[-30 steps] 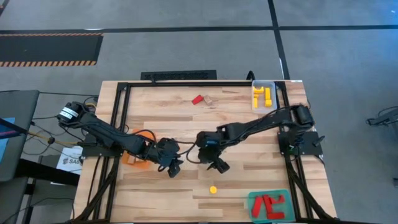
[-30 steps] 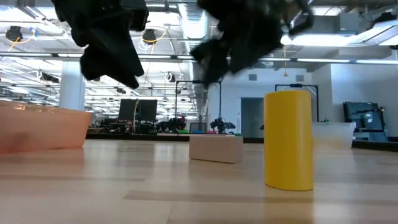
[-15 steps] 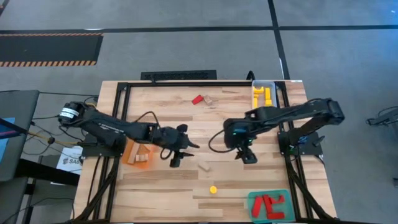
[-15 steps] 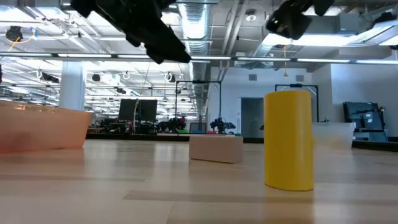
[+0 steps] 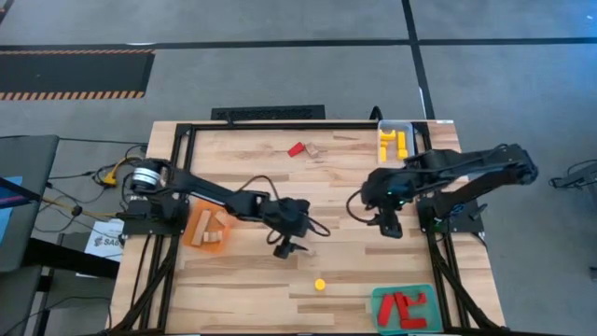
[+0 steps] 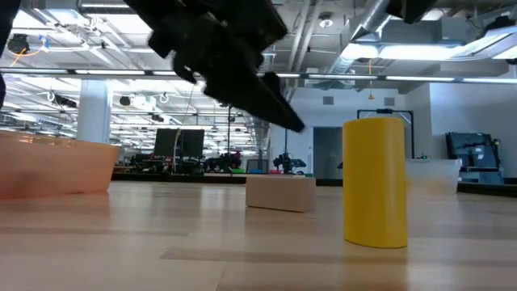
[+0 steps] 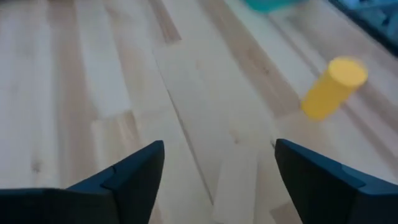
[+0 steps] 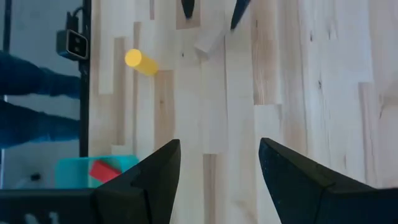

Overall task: Sort & place blocks by color
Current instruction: Put the brown block into the orange bin, then put the red block into the green bin

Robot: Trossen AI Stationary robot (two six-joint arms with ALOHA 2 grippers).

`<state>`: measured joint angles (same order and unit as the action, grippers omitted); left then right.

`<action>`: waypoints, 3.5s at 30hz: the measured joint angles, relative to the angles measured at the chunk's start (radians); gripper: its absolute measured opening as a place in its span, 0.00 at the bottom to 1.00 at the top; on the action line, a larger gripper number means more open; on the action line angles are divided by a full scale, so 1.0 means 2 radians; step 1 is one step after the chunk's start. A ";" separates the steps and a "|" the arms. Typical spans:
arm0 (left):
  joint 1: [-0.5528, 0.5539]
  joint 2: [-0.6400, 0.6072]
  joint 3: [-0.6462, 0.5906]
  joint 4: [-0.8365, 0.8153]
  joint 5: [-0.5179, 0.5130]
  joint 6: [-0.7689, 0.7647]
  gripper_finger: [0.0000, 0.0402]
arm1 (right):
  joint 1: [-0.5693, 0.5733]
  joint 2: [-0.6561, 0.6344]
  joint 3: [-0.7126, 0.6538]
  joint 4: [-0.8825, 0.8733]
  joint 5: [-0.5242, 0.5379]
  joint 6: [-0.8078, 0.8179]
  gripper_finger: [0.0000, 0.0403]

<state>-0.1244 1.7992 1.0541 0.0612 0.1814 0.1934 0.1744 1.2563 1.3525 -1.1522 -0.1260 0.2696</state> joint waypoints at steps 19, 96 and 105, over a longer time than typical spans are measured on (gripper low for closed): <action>-0.020 0.100 0.036 -0.032 -0.032 0.049 0.71 | 0.056 -0.029 0.000 -0.020 0.072 0.061 0.59; -0.026 -0.379 -0.144 -0.399 -0.307 -0.609 0.86 | 0.013 -0.029 0.000 -0.011 0.145 0.020 0.59; 0.125 -0.288 -0.145 -0.199 -0.262 -0.371 0.86 | 0.011 -0.029 0.000 -0.014 0.144 0.062 0.59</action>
<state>0.1257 1.2230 0.7649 -0.3368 -0.3434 -0.5479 0.1967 1.1984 1.3525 -1.1798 0.1627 0.3927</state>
